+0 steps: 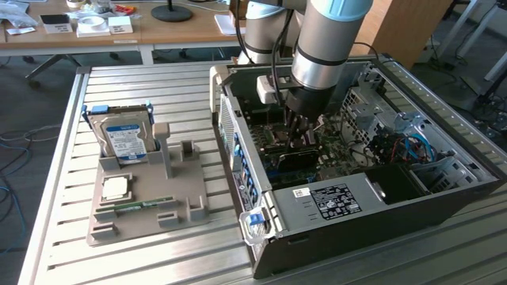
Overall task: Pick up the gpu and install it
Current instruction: 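Press down on the gpu until it lock into place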
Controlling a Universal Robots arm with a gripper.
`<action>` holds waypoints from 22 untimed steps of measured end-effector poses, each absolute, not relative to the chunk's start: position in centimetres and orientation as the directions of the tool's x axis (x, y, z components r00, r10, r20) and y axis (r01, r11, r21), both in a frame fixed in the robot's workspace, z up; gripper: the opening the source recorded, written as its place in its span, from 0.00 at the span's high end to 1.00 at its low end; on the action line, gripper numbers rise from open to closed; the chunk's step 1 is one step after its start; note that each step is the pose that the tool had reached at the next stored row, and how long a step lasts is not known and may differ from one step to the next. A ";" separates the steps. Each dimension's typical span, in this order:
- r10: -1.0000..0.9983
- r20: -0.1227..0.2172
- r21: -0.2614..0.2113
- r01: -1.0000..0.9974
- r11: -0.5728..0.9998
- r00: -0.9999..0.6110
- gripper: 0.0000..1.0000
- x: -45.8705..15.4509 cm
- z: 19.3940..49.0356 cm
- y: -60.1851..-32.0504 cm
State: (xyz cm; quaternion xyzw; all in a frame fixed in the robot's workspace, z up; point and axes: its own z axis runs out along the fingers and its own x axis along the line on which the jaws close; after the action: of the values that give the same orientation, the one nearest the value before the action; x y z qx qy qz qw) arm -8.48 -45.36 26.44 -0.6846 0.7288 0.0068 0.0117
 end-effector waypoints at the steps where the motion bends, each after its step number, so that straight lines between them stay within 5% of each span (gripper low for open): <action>1: -0.998 -0.026 -0.006 -0.998 0.063 -0.063 0.89 -8.5 26.4 -45.4; 22: -0.998 -0.027 -0.006 -0.998 0.063 -0.063 0.89 -8.5 26.4 -45.6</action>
State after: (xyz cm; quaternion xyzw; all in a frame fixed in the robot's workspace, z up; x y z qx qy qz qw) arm -8.47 -45.60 26.45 -0.6845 0.7288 0.0070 0.0119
